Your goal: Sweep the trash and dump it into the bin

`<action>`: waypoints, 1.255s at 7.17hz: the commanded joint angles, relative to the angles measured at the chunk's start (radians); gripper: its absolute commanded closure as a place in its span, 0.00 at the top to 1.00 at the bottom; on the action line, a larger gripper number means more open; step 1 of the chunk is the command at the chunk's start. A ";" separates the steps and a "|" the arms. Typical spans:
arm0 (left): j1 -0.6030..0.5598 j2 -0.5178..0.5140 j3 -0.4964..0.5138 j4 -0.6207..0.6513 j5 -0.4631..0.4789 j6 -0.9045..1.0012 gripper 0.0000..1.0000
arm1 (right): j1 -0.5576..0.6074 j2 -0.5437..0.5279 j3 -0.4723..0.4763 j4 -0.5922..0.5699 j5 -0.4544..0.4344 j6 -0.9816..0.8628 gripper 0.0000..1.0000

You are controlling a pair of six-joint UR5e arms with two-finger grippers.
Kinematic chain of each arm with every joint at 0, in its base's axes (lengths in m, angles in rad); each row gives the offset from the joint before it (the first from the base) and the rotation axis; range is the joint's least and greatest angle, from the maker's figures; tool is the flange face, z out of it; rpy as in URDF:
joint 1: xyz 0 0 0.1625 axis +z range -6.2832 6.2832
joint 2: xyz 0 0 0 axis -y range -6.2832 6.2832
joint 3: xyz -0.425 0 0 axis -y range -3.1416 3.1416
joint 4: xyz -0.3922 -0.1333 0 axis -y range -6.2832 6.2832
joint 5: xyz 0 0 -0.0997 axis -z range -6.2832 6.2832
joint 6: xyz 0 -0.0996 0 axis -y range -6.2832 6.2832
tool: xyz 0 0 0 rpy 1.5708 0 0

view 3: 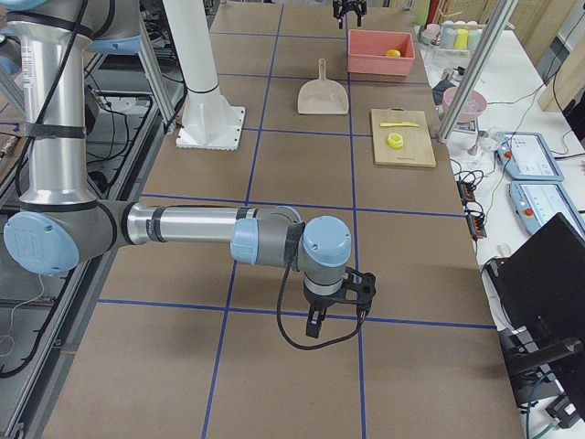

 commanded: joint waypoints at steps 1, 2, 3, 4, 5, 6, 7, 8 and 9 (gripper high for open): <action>-0.087 0.002 -0.017 0.266 0.017 -0.225 0.99 | 0.000 -0.001 0.012 0.000 0.001 0.000 1.00; -0.110 0.066 0.016 0.289 0.086 -0.238 0.99 | 0.000 -0.001 0.015 0.000 0.001 0.000 1.00; -0.164 0.087 0.071 0.283 0.089 -0.226 0.99 | 0.000 -0.001 0.015 0.000 0.001 0.000 1.00; -0.187 0.131 0.084 0.286 0.092 -0.227 0.99 | 0.000 -0.001 0.015 0.000 0.001 0.000 1.00; -0.231 0.157 0.109 0.294 0.091 -0.231 0.99 | 0.000 -0.001 0.015 0.000 0.001 0.000 1.00; -0.253 0.206 0.148 0.280 0.088 -0.226 0.99 | 0.000 -0.001 0.014 0.000 0.001 0.002 1.00; -0.273 0.217 0.202 0.280 0.089 -0.188 0.99 | 0.000 -0.001 0.015 0.000 0.001 0.002 1.00; -0.310 0.220 0.240 0.294 0.086 -0.118 0.99 | 0.000 -0.001 0.015 0.000 0.002 0.002 1.00; -0.322 0.274 0.238 0.283 0.091 -0.105 0.99 | 0.000 -0.001 0.015 0.000 0.010 0.002 1.00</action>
